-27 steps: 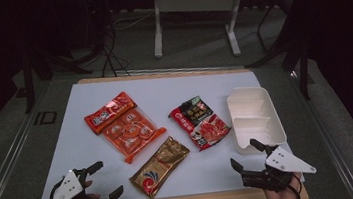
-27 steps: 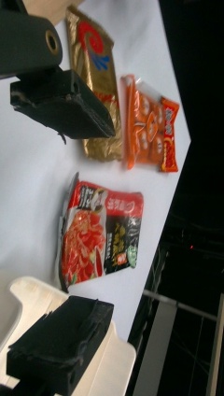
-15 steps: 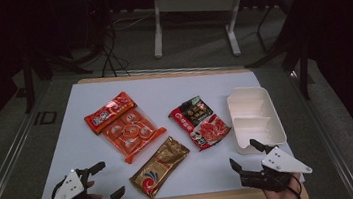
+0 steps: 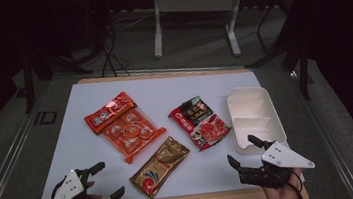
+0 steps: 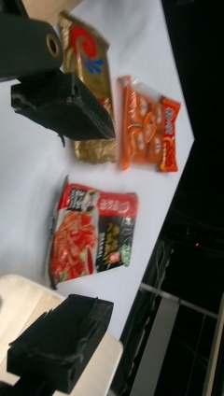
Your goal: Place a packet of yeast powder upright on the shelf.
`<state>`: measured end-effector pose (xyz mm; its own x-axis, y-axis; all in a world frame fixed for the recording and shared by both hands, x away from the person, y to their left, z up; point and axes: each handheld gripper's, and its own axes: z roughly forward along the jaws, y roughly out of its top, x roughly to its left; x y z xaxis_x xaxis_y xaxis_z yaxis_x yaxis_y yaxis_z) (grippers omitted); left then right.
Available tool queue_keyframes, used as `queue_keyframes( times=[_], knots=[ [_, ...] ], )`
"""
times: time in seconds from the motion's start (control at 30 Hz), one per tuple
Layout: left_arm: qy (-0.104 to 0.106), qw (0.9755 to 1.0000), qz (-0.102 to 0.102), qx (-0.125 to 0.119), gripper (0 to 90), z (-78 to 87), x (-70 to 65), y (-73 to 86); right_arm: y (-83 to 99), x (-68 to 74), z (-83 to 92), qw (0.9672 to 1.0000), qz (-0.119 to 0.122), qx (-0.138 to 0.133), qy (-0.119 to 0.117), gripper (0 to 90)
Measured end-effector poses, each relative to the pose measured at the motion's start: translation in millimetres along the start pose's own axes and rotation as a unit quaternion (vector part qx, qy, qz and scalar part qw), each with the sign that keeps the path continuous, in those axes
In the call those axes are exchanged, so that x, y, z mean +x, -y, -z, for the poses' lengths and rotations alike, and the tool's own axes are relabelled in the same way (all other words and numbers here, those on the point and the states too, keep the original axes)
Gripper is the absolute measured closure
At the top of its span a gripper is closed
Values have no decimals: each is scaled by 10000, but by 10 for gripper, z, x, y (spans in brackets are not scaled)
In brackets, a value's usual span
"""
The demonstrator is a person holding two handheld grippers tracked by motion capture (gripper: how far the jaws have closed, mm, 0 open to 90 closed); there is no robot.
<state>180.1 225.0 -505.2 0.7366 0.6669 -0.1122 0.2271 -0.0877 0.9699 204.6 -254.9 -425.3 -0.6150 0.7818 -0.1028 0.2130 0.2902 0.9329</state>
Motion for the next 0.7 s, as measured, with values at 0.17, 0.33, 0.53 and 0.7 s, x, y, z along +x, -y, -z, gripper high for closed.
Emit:
queue_keyframes(
  times=[0.17,0.33,0.53,0.7],
  knots=[
    [54,10000,-6,52,12,-17,-12,7,-210,20,3,9998,70,-100,-138,130],
    [52,10000,11,38,12,-7,-8,5,-391,29,-108,9998,54,-84,-200,97],
    [66,10000,18,45,12,-5,-13,4,-492,68,-284,9986,42,-27,-530,97],
    [72,9999,1,74,12,-13,-15,4,-519,152,-507,9968,99,178,-778,98]
  ],
)
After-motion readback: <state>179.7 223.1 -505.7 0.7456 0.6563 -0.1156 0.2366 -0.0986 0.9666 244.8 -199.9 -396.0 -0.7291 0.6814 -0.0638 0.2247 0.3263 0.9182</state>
